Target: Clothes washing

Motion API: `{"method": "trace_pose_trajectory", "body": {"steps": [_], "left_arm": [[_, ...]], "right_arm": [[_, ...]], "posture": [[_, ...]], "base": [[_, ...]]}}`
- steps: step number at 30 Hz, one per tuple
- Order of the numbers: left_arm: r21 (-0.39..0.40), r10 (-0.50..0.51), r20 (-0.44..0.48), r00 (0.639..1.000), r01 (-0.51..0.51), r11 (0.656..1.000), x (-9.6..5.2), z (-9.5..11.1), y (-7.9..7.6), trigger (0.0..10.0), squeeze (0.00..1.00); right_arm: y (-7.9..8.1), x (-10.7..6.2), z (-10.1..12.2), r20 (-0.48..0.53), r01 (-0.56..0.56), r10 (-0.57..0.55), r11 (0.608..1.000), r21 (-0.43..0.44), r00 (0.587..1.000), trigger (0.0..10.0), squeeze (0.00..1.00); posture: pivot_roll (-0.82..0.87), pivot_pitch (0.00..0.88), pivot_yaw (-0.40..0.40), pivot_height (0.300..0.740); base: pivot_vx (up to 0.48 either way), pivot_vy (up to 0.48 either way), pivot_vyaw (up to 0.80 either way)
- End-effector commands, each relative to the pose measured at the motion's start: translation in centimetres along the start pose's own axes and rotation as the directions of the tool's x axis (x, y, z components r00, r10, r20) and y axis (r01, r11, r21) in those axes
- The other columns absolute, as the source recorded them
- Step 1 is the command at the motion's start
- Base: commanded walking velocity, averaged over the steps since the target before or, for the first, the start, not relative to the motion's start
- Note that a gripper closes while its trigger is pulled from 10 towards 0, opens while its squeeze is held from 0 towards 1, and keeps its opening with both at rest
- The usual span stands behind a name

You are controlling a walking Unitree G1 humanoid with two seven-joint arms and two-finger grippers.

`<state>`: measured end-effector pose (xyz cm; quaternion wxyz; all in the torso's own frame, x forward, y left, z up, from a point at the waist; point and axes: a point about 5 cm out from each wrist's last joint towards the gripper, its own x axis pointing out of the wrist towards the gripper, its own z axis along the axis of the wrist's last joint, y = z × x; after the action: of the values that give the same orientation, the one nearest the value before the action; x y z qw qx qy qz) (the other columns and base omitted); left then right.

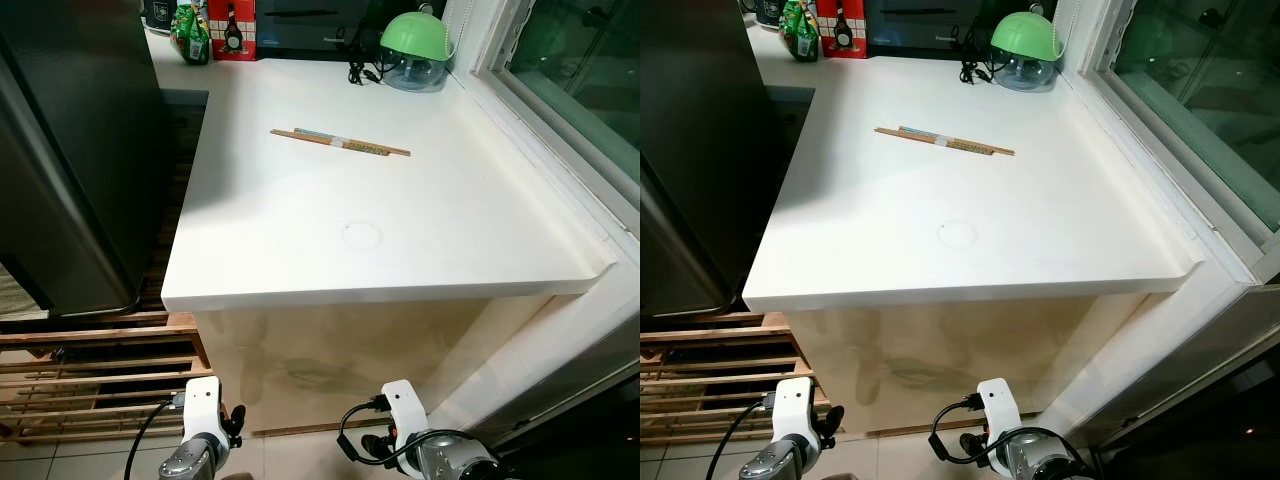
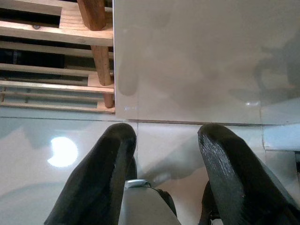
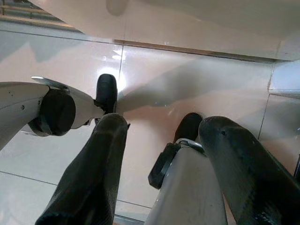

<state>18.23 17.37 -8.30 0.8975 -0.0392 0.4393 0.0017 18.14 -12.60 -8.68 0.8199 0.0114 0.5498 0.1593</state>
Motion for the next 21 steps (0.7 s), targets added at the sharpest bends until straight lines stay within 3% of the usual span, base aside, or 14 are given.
{"method": "trace_pose_trajectory", "body": {"steps": [1,3,5,12,14,15,16,17,18,19,20,21], "left_arm": [[0.275,0.001,-0.317,0.948,0.091,0.957,-0.1,-2.6,-1.5,10.0,0.0],[0.297,0.002,-0.282,0.959,0.086,0.951,0.3,-1.3,-1.2,10.0,0.0],[0.308,0.002,-0.268,0.963,0.083,0.948,0.4,-0.7,-1.1,10.0,0.0],[0.325,0.001,-0.238,0.971,0.079,0.942,0.6,0.1,-1.3,10.0,0.0],[0.41,0.02,-0.144,0.989,0.041,0.911,0.8,1.5,-1.4,10.0,0.0],[0.465,0.02,-0.054,0.998,0.007,0.885,1.0,3.0,-1.5,10.0,0.0],[0.475,0.014,-0.032,0.999,0.003,0.88,1.1,3.4,-1.7,10.0,0.0],[0.495,-0.024,0.002,1.0,0.02,0.869,1.1,4.1,-2.2,10.0,0.13],[0.543,-0.085,0.023,0.996,0.059,0.838,1.2,4.6,-3.0,10.0,0.36],[0.589,-0.13,0.04,0.991,0.082,0.804,1.2,5.1,-3.6,10.0,0.78],[0.62,-0.172,0.062,0.983,0.097,0.778,1.1,5.5,-4.2,10.0,0.93],[0.631,-0.195,0.086,0.977,0.098,0.769,1.1,5.9,-4.5,10.0,0.93]], "right_arm": [[-4.1,-1.2,-4.6,-0.131,0.254,-0.24,0.961,0.108,0.962,10.0,0.0],[-5.7,-1.7,-2.5,-0.067,0.278,-0.271,0.952,0.132,0.96,10.0,0.0],[-6.3,-2.0,-1.7,-0.039,0.288,-0.285,0.946,0.147,0.958,10.0,0.0],[-6.2,-1.9,-1.9,-0.034,0.289,-0.288,0.941,0.175,0.957,10.0,0.0],[-6.1,-1.9,-1.7,-0.002,0.289,-0.294,0.939,0.186,0.956,10.0,0.0],[-6.0,-1.8,-1.7,0.017,0.295,-0.305,0.932,0.209,0.952,10.0,0.0],[-6.0,-1.8,-1.7,0.021,0.299,-0.31,0.93,0.216,0.95,10.0,0.0],[-6.0,-1.8,-1.6,0.033,0.298,-0.313,0.927,0.229,0.949,10.0,0.0],[-6.0,-1.8,-1.6,0.041,0.289,-0.304,0.934,0.208,0.952,10.0,0.0],[-6.0,-1.8,-1.4,0.048,0.288,-0.3,0.943,0.166,0.953,10.0,0.0],[-6.1,-1.9,-1.2,0.066,0.284,-0.291,0.953,0.103,0.954,10.0,0.0],[-6.0,-1.9,-0.9,0.084,0.273,-0.277,0.96,0.056,0.957,10.0,0.0]], "posture": [[-0.1,0.0,-0.002,0.74],[-0.09,0.0,-0.009,0.74],[-0.09,0.0,-0.007,0.74],[-0.09,0.0,-0.001,0.74],[-0.09,0.0,0.0,0.74],[-0.09,0.0,0.002,0.74],[-0.09,0.0,0.002,0.74],[-0.09,0.0,0.002,0.74],[-0.09,0.0,0.003,0.74],[-0.09,0.0,0.005,0.74],[-0.09,0.0,0.01,0.74],[-0.1,0.0,0.014,0.74]], "base": [[0.0,0.0,0.0],[0.0,0.0,0.0],[0.0,0.0,0.0],[0.0,0.0,0.0],[0.0,0.0,0.0],[0.0,0.0,0.0],[0.0,0.0,0.0],[0.0,0.0,0.0],[0.0,0.0,0.0],[0.0,0.0,0.0],[0.0,0.0,0.0],[0.0,0.0,0.0]]}}
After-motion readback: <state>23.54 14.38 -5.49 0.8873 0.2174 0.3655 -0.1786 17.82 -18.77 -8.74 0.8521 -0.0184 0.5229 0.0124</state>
